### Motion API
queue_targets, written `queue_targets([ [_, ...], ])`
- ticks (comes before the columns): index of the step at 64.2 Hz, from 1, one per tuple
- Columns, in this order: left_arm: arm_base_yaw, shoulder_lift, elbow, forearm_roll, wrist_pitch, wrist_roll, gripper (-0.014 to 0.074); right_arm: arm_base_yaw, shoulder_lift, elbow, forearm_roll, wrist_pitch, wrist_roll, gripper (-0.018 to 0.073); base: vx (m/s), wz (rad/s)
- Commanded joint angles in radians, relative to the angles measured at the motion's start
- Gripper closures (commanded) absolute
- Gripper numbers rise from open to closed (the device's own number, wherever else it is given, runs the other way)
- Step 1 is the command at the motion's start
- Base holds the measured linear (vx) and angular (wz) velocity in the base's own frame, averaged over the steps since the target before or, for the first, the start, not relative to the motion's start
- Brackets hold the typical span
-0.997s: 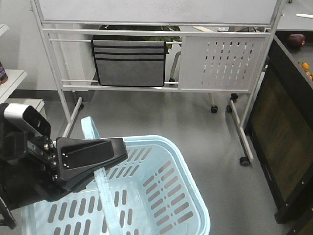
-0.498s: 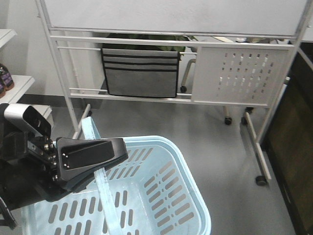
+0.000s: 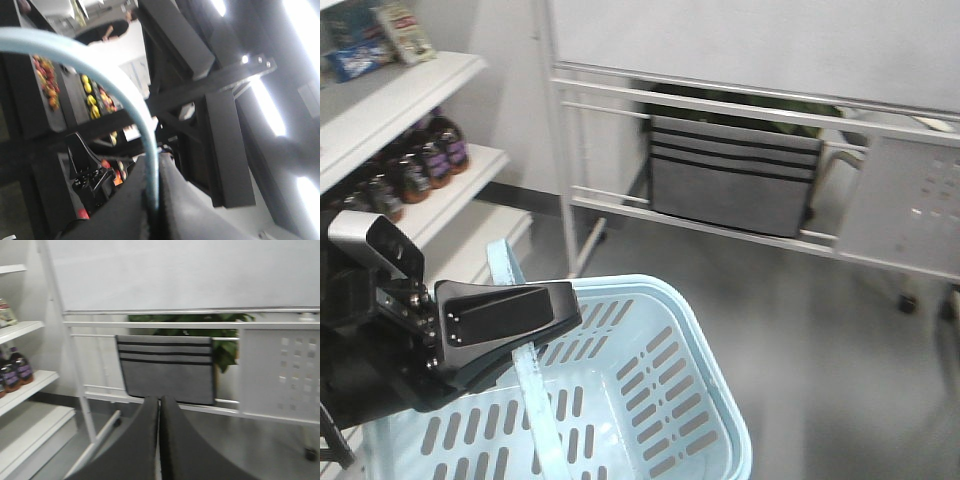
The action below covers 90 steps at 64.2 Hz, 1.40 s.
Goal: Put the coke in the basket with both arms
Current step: 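Drive the base to the shelf with the red Coca-Cola bottle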
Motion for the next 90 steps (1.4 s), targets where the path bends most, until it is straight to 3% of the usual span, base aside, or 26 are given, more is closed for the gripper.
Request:
queue_targets([
  [1, -0.006, -0.020, -0.025, -0.076, -0.221, 0.001, 0.0603, -0.006, -0.013, 0.008, -0.006, -0.070, -0.004, 0.0565, 0.19, 0.61],
  [90, -0.006, -0.020, -0.025, -0.076, -0.221, 0.001, 0.0603, -0.006, -0.013, 0.008, -0.006, -0.070, -0.004, 0.0565, 0.14, 0.54],
])
